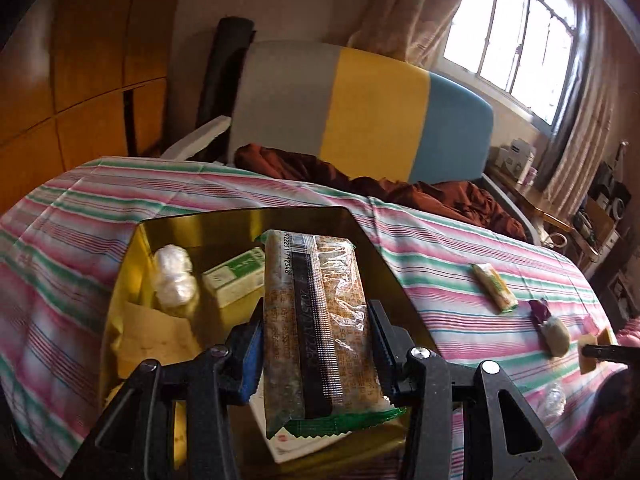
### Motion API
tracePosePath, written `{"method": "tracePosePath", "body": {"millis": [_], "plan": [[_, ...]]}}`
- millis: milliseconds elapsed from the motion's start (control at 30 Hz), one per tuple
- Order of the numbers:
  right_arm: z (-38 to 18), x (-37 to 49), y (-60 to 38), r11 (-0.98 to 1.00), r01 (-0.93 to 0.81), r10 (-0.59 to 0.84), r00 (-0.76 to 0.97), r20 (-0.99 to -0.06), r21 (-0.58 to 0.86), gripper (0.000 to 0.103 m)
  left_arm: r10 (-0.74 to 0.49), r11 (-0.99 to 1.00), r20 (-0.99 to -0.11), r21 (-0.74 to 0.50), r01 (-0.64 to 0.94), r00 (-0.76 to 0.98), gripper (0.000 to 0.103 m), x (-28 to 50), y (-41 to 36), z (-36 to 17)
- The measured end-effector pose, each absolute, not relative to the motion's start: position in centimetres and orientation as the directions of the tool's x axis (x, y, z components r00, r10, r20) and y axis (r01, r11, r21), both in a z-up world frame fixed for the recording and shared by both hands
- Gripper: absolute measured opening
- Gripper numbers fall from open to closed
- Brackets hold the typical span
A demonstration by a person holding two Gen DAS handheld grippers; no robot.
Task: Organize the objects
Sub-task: 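Lower the cracker packet into the gold tray and open the left gripper while the right gripper holds the sponge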
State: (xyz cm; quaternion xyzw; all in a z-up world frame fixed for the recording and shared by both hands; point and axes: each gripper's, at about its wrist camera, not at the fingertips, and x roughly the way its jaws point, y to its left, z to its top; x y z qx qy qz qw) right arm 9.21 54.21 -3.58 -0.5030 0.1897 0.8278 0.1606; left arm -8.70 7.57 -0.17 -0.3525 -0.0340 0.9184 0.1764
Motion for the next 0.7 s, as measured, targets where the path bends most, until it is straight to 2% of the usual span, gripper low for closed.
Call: {"method": "tracePosePath", "body": {"millis": [167, 433, 500, 533, 700], "plan": [[-3.7, 9.1, 54.2, -0.878, -0.456, 0.08, -0.433, -0.898, 0.142, 0.057, 0.243, -0.968, -0.684, -0.127, -0.215, -0.688, 0.047, -10.5, 4.9, -2.3], [-3.7, 9.0, 54.2, -0.88, -0.46, 0.093, -0.419, -0.903, 0.123, 0.057, 0.155, -0.987, -0.777, -0.1, -0.123, -0.611, 0.048, -13.8, 3.1, -6.0], [-3.8, 9.0, 54.2, -0.88, -0.46, 0.094, -0.416, -0.904, 0.12, 0.057, 0.152, -0.987, -0.778, -0.094, -0.127, -0.61, 0.051, -13.9, 3.0, -6.2], [-3.8, 9.0, 54.2, -0.88, -0.46, 0.095, -0.414, -0.905, 0.118, 0.057, 0.147, -0.988, -0.775, -0.088, -0.125, -0.614, 0.057, -13.8, 2.9, -6.2], [-3.9, 8.9, 54.1, -0.88, -0.46, 0.098, -0.412, -0.906, 0.114, 0.057, 0.146, -0.989, -0.741, -0.09, -0.119, -0.656, 0.058, -12.3, 2.6, -5.2]]}}
